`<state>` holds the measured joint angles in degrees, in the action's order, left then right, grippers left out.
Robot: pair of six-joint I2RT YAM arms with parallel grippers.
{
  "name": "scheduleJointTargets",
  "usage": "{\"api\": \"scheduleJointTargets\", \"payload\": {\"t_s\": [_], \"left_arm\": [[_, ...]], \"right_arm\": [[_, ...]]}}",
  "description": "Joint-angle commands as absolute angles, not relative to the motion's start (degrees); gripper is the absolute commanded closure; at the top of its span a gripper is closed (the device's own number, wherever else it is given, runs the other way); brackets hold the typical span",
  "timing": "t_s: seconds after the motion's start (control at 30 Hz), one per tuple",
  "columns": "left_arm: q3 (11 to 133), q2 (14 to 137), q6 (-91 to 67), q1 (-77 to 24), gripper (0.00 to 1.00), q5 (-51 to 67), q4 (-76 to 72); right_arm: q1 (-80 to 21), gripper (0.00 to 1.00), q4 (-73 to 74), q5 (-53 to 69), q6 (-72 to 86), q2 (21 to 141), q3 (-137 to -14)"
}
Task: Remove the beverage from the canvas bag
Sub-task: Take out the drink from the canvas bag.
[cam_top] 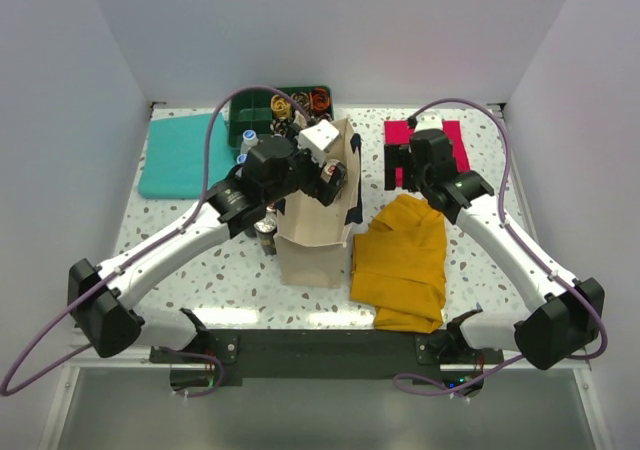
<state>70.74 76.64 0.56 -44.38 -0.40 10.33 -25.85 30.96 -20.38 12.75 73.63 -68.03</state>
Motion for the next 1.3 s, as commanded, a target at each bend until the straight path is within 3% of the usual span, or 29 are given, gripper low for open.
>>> {"api": "scheduleJointTargets", "payload": {"t_s": [0.0,0.9,1.27], "left_arm": [[74.71,81.72,0.45,-44.56,0.00,0.19,8.27],[87.35,101.86,-5.89,-36.91,0.00,3.86,14.49],[89.03,103.36,-7.03,-37.53,0.00,0.44,18.90]], "right_arm": [[-25.66,0.02,30.76,-22.24,12.48,72.25,-70.93],[-25.31,0.02,31.46,-21.62,12.83,76.81,-73.21],[-25.40,0.02,31.90,-21.18,12.22,78.75,-74.27]]}}
